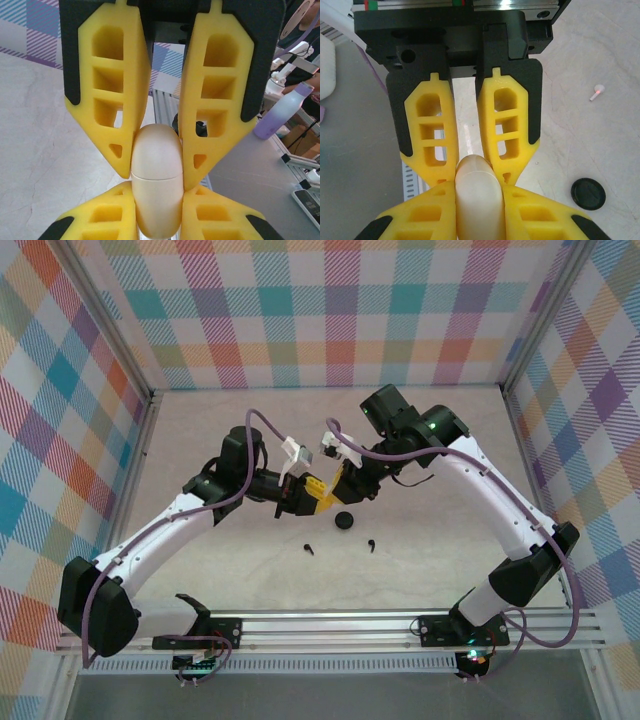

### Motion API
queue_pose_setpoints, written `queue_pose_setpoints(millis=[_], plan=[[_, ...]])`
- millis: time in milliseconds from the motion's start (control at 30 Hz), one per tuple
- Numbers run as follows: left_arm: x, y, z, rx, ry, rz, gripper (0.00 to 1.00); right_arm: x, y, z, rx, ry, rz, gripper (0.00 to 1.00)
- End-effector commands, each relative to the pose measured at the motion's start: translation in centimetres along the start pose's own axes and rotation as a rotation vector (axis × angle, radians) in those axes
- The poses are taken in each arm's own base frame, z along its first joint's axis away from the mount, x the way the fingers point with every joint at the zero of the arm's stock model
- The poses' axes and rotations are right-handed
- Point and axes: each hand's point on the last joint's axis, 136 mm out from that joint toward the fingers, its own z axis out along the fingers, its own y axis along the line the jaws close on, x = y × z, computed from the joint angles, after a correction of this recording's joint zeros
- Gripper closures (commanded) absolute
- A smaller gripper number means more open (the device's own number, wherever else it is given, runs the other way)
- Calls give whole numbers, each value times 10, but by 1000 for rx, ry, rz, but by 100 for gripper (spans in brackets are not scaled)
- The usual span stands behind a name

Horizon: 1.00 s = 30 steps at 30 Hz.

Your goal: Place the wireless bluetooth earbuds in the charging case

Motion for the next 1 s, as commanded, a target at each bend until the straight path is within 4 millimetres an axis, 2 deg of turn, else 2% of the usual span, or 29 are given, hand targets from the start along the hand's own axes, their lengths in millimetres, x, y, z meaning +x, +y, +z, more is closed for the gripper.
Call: queue_pose_setpoints(millis=[0,133,233,333,433,600,800,967], plan=[[-9,-2,4,16,-3,22,100,-18,21,-1,-84,-76,-66,87],[-4,3,4,-12,3,4,100,-24,15,-3,-43,-93,-45,54],[-1,10,3,-63,-10,-13,100,-33,5,-15,61,-135,-51,42],[-2,20,-1,-136,-66,-29,100,-38,-6,-31,173,-203,-55,38],[-3,25,-5,-188,-126,-42,100,-39,-5,-42,152,-291,-29,34],[-4,27,-12,-243,-205,-56,100,-42,9,-38,-8,-374,30,33],[-5,20,-20,-265,-247,-35,100,-48,7,-31,-104,-411,103,43],[-14,12,-29,-298,-288,-3,100,-49,-1,-34,-112,-448,145,42]])
